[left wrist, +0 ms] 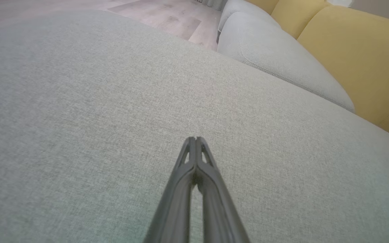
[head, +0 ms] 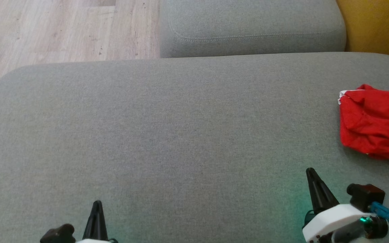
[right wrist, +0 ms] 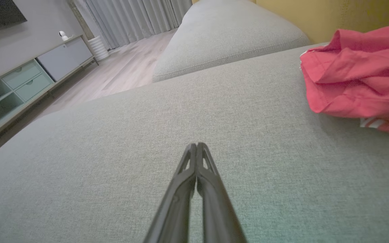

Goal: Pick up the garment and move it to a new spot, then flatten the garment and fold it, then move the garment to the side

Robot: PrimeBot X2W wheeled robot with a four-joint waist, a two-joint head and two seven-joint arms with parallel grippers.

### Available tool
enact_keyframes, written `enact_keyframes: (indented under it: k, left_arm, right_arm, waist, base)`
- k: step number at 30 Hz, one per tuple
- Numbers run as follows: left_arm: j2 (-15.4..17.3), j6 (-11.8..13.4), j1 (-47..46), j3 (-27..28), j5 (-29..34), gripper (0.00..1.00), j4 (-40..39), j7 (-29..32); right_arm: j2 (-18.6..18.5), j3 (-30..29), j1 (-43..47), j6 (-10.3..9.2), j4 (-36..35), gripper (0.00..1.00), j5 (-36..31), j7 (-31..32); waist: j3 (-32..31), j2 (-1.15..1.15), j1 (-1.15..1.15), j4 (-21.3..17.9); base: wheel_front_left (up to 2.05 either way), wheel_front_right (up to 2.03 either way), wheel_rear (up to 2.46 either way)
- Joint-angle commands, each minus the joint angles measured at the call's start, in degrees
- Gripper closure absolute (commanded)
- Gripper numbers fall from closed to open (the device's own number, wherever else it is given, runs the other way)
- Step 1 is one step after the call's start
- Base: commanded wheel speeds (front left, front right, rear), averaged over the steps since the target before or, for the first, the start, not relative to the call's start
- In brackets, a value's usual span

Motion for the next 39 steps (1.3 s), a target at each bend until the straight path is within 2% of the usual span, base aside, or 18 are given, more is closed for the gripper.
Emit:
enact_keyframes:
  k: [1,39]
  left_arm:
    - [0.05,-0.49,-2.56,1.83,-0.75,1.0,-1.39,0.24]
    - [-4.27,-8.09,-5.8,12.23,-16.25,1.0,0.36,6.0]
  right_arm:
    - [-0.64,-0.24,-2.82,-0.01,-1.51,1.0,1.51,-0.01]
    - [-1.4,-2.24,-5.67,-0.02,-0.42,1.0,27.63,1.27]
  waist:
    - [0.0,0.0,0.0,-0.01]
    - [0.07,0.0,0.0,-0.57]
  base:
    - [0.0,0.0,0.0]
    - [0.0,0.0,0.0]
